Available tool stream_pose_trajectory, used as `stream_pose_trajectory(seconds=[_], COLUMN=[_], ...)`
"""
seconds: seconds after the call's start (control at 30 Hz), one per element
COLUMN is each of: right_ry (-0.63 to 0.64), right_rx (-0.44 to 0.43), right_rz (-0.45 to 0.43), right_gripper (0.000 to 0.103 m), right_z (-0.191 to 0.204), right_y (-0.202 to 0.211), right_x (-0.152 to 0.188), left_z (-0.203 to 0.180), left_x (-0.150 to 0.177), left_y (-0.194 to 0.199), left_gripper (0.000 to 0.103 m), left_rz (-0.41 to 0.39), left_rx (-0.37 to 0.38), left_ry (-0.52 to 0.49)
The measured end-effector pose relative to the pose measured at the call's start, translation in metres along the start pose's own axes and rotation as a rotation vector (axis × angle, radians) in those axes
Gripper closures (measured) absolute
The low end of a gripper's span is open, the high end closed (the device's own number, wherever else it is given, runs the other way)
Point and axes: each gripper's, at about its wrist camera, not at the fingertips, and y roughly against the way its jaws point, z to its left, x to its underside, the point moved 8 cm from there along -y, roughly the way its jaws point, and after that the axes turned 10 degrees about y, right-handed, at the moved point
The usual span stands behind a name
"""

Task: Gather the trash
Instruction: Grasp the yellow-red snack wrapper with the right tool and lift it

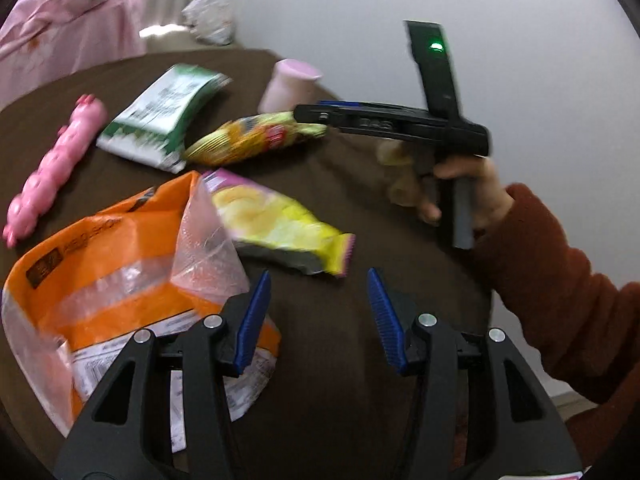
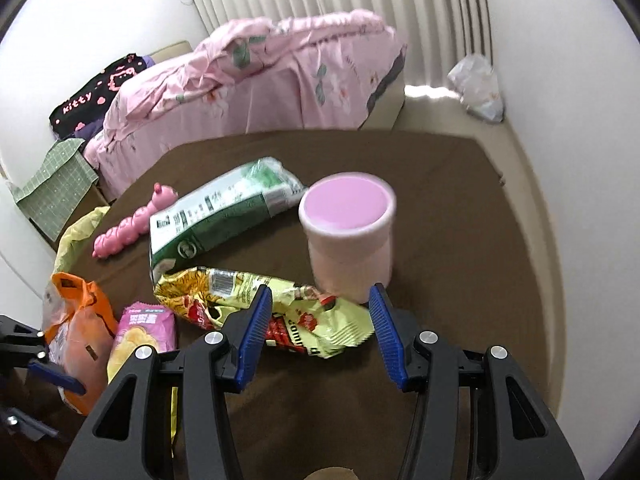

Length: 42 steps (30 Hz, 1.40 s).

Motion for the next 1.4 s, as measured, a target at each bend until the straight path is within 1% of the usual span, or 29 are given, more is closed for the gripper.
stream_pose_trajectory(seconds=[0.03, 0.1, 0.13, 0.23, 0.33, 0.4, 0.47, 0.57, 0.63, 0.7, 0.73, 0.77, 0.8, 0.87, 0.93, 1.03, 1.17, 1.23, 1.33, 1.37, 1.4], right_ry=[-0.006, 0.002, 0.015, 0.059, 0.125, 0.174, 0.198, 0.213, 0.221, 0.228, 0.227, 0.222, 0.207, 0.154, 0.082, 0.024, -0.018, -0.03, -0.06, -0.059, -0.055], right_rx=[-0.023, -0.072, -0.089, -0.132, -0.196, -0.202, -0.188, -0.145, -0.126, -0.11, -0.104, -0.101, -0.089, -0.067, -0.056, -0.019, 0.042, 0.073, 0.079, 0.093, 0.113], right_rz=[0.008, 0.013, 0.017, 0.038, 0.071, 0.062, 0.033, 0.007, 0.03, 0.078, 0.089, 0.094, 0.096, 0.075, 0.046, 0.042, 0.039, 0.045, 0.047, 0.04, 0.037], right_gripper=[0.055, 0.055, 0.055, 0.055, 0.055, 0.055, 0.055, 0.055, 0.055, 0.055, 0.058, 0.073, 0.081, 0.085, 0.085, 0.085, 0.085, 0.085, 0.085, 0.085, 0.085], right_z=[0.006, 0.023, 0.031, 0.058, 0.085, 0.096, 0.101, 0.098, 0.092, 0.086, 0.084, 0.083, 0.081, 0.073, 0.062, 0.052, 0.045, 0.042, 0.044, 0.045, 0.045], right_y=[0.0, 0.005, 0.008, 0.021, 0.034, 0.045, 0.054, 0.05, 0.036, 0.019, 0.014, 0.013, 0.014, 0.022, 0.036, 0.052, 0.073, 0.078, 0.082, 0.084, 0.085], right_x=[0.004, 0.013, 0.017, 0.032, 0.045, 0.047, 0.041, 0.028, 0.024, 0.025, 0.027, 0.029, 0.031, 0.034, 0.04, 0.057, 0.084, 0.094, 0.106, 0.108, 0.109], left_z=[0.004, 0.016, 0.024, 0.041, 0.061, 0.071, 0.071, 0.066, 0.056, 0.048, 0.044, 0.039, 0.035, 0.028, 0.022, 0.021, 0.026, 0.023, 0.021, 0.024, 0.026], left_x=[-0.001, -0.009, -0.013, -0.021, -0.029, -0.034, -0.034, -0.032, -0.027, -0.023, -0.022, -0.017, -0.013, -0.007, -0.004, -0.009, -0.026, -0.034, -0.04, -0.041, -0.042], left_y=[0.002, 0.01, 0.014, 0.02, 0.031, 0.04, 0.044, 0.049, 0.047, 0.044, 0.04, 0.037, 0.034, 0.027, 0.017, 0.003, -0.016, -0.023, -0.031, -0.031, -0.03], left_gripper=[0.055, 0.055, 0.055, 0.055, 0.055, 0.055, 0.055, 0.055, 0.055, 0.055, 0.055, 0.055, 0.055, 0.055, 0.055, 0.055, 0.055, 0.055, 0.055, 0.055, 0.055], left_rz=[-0.009, -0.05, -0.072, -0.105, -0.159, -0.176, -0.185, -0.183, -0.178, -0.166, -0.155, -0.13, -0.116, -0.078, -0.041, -0.028, -0.047, -0.073, -0.104, -0.114, -0.119], left_rx=[0.001, -0.048, -0.087, -0.157, -0.229, -0.233, -0.212, -0.196, -0.184, -0.166, -0.155, -0.134, -0.122, -0.09, -0.065, -0.083, -0.146, -0.177, -0.227, -0.26, -0.275], left_ry=[0.014, 0.025, 0.022, 0.037, 0.071, 0.102, 0.126, 0.111, 0.097, 0.092, 0.093, 0.091, 0.089, 0.091, 0.102, 0.117, 0.138, 0.098, 0.035, 0.033, 0.04])
